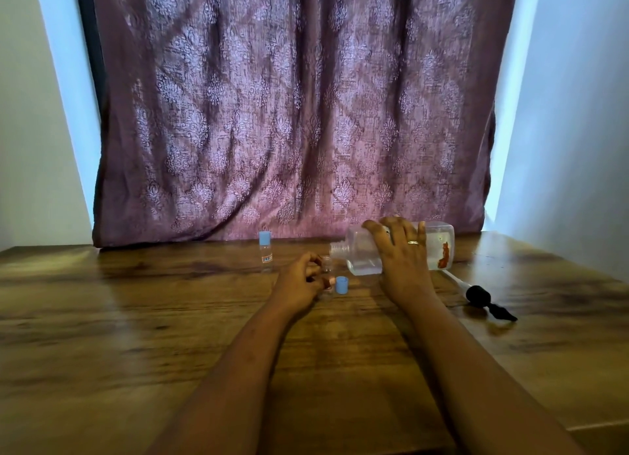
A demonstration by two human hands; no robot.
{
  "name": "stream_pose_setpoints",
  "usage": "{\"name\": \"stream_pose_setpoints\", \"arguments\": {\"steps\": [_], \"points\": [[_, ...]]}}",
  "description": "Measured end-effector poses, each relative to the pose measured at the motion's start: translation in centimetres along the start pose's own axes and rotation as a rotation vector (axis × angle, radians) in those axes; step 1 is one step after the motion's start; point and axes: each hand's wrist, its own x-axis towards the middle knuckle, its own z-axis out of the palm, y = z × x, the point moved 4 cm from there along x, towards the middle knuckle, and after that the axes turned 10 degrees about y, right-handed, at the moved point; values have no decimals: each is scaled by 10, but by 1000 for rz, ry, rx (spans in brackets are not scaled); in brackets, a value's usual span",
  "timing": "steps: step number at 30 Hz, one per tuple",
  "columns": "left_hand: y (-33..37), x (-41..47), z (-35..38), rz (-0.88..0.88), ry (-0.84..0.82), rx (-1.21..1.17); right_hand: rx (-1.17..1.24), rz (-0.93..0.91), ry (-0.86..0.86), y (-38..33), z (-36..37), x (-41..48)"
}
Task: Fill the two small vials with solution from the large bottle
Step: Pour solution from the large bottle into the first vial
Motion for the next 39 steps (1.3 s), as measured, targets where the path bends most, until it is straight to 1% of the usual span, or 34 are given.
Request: {"name": "stream_pose_setpoints", "arguments": {"steps": [28, 39], "points": [[0, -2, 0, -21, -22, -38, -42, -16, 12, -1, -1, 2], [-2, 0, 0, 1, -16, -30, -38, -16, 15, -3, -5, 2]]}}
